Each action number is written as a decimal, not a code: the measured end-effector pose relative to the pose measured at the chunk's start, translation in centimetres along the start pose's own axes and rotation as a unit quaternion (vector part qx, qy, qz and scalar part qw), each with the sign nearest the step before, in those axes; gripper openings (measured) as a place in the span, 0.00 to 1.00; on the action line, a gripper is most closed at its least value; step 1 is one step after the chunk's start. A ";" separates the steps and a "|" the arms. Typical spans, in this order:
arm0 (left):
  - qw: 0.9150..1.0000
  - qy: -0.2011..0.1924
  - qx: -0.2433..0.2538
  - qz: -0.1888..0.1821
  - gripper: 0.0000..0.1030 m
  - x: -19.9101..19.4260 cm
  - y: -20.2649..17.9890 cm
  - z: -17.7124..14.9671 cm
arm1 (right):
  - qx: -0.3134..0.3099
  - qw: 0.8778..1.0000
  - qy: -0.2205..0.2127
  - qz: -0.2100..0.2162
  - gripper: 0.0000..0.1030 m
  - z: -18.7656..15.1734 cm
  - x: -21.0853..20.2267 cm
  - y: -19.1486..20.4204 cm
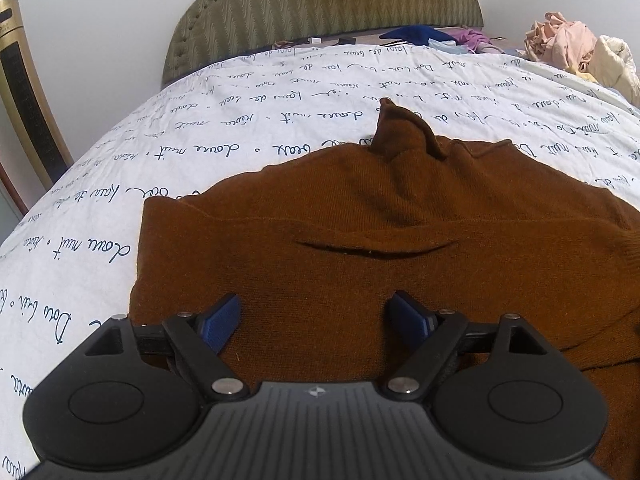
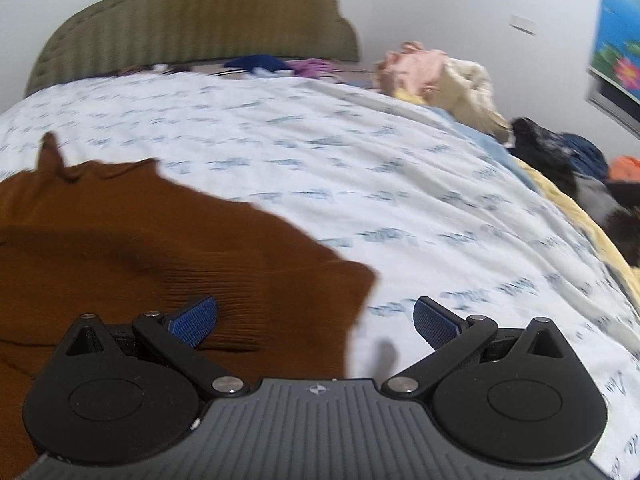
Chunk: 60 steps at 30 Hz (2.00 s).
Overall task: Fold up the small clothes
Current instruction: 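Move the right gripper toward the sweater hem, then bring both open grippers to the hem of the brown sweater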
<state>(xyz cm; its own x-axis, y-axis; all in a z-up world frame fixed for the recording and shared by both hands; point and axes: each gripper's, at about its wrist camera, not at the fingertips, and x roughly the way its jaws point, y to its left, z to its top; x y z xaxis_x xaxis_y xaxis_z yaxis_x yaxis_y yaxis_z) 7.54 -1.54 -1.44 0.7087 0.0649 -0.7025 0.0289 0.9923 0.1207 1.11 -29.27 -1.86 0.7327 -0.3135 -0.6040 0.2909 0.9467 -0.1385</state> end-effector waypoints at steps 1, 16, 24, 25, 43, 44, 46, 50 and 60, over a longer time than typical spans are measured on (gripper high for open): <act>1.000 0.000 -0.001 0.000 0.81 0.0 0.0 0.0 | 0.009 1.000 -0.003 0.001 1.00 -0.1 -0.2 -0.4; 1.000 -0.001 -0.004 0.000 0.85 -0.1 0.3 -0.2 | -0.003 0.998 -0.009 0.062 1.00 -1.4 -2.3 0.7; 1.000 0.006 -0.013 -0.016 0.85 -1.6 0.8 -0.8 | 0.031 0.988 -0.014 0.149 1.00 -3.0 -4.9 -0.9; 1.000 0.006 -0.013 -0.018 0.85 -1.9 0.9 -1.0 | 0.028 0.987 -0.016 0.157 1.00 -3.2 -5.2 -0.9; 0.997 0.018 -0.049 -0.050 0.85 -7.2 3.1 -6.1 | 0.044 0.942 -0.011 0.334 1.00 -9.2 -11.7 1.9; 0.997 0.018 -0.049 -0.053 0.85 -7.4 3.1 -6.3 | 0.025 0.941 -0.022 0.337 1.00 -9.5 -12.3 2.5; 0.997 0.019 -0.047 -0.056 0.85 -8.1 3.1 -6.6 | -0.016 0.945 -0.032 0.324 1.00 -9.5 -13.3 3.5; 0.997 0.015 -0.040 -0.062 0.85 -9.6 3.3 -7.5 | -0.060 0.967 -0.035 0.246 1.00 -8.4 -14.6 2.6; 0.996 0.019 -0.047 -0.070 0.85 -11.0 3.9 -9.4 | 0.016 0.959 0.027 0.281 1.00 -9.6 -14.0 -1.9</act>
<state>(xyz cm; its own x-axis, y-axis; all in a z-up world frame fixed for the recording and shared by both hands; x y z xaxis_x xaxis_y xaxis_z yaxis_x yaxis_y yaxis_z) -6.80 2.57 0.16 0.6750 -0.0724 -0.7343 0.0575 0.9973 -0.0454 -15.61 -25.96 -0.62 0.7465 0.2508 -0.6164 -0.1209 0.9620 0.2450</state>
